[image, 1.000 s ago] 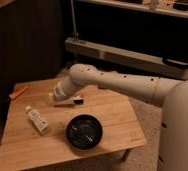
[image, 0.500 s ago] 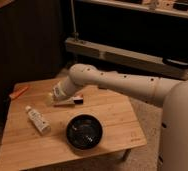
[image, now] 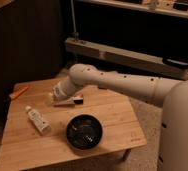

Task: Push the ceramic bowl across the table

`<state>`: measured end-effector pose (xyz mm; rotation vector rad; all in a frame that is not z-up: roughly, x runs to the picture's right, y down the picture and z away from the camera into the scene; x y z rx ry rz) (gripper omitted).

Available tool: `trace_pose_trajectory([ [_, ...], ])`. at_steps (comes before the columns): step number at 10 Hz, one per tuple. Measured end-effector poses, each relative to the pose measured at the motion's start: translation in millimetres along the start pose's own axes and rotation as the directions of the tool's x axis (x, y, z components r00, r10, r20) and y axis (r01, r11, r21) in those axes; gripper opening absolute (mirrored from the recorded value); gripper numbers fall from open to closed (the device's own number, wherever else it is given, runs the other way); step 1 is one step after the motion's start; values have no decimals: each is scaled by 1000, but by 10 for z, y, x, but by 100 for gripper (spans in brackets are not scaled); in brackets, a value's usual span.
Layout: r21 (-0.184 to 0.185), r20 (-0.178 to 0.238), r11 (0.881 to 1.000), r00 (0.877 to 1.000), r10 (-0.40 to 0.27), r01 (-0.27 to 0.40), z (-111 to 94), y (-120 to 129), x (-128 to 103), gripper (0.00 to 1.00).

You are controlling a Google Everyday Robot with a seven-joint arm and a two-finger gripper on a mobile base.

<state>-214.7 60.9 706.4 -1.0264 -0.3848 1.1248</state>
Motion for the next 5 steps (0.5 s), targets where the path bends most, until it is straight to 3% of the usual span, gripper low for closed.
trace_pose_trajectory([
  [2,6,-6,1000,1000,-4,4,-10,-7,-1,16],
  [4,51,-10,998,999,-37,37,-117,7,1,15],
  [5,78,9,996,999,-50,50,-237,-12,68,11],
])
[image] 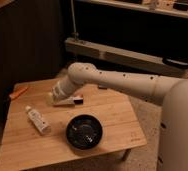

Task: Push the ceramic bowl across the table

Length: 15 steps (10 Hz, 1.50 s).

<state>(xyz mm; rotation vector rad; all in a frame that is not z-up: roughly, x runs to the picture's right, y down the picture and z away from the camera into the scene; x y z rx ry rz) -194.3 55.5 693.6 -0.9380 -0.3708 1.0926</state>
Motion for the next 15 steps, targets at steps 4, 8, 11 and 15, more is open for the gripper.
trace_pose_trajectory([
  [4,70,113,997,993,17,-25,-551,-116,805,15],
  [8,136,180,987,982,60,-86,-784,-248,1589,56],
  [11,173,202,979,977,69,-105,-886,-282,1890,74],
  [15,170,198,981,978,61,-96,-883,-287,1865,74],
])
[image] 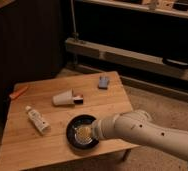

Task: Push the ceramic bowl across the table

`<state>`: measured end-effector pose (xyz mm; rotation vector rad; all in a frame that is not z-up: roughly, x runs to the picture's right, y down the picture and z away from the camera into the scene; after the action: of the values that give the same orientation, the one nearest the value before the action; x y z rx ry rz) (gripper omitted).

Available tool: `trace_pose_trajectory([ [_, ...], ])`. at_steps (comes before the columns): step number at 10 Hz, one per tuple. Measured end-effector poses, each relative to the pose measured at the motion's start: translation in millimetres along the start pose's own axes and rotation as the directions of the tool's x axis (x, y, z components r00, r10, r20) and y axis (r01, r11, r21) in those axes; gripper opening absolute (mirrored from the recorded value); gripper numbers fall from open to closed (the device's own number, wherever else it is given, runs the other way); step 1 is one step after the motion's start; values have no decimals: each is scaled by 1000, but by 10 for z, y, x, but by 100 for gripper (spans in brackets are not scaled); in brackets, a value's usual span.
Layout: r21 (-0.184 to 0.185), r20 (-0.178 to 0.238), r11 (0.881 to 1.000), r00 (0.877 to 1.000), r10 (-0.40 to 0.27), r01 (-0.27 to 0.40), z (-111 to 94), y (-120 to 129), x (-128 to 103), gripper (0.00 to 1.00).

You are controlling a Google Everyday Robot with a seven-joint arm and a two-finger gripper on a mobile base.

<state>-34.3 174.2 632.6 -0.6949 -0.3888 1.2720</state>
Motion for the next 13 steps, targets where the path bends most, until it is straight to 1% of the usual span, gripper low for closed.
trace_pose_trajectory([
  [1,-3,-18,999,999,-45,45,33,-2,-91,74],
  [2,-8,-36,995,994,-99,99,70,-30,-213,74],
  [3,-28,-58,986,984,-166,164,87,-101,-355,74],
  [4,-62,-91,966,962,-255,251,79,-251,-516,74],
  [5,-140,-167,925,913,-373,353,73,-448,-688,74],
  [6,-229,-227,873,849,-478,430,48,-612,-811,74],
  [7,-294,-257,832,799,-543,471,1,-754,-872,74],
  [8,-376,-278,774,735,-619,509,-39,-887,-936,74],
  [9,-428,-284,734,693,-662,526,-75,-960,-966,74],
  [10,-469,-287,703,661,-693,534,-114,-1035,-975,74],
  [11,-491,-283,684,644,-711,539,-116,-1066,-986,74],
  [12,-479,-287,696,653,-700,535,-113,-1056,-969,74],
  [13,-463,-299,714,666,-684,525,-104,-1010,-902,74],
])
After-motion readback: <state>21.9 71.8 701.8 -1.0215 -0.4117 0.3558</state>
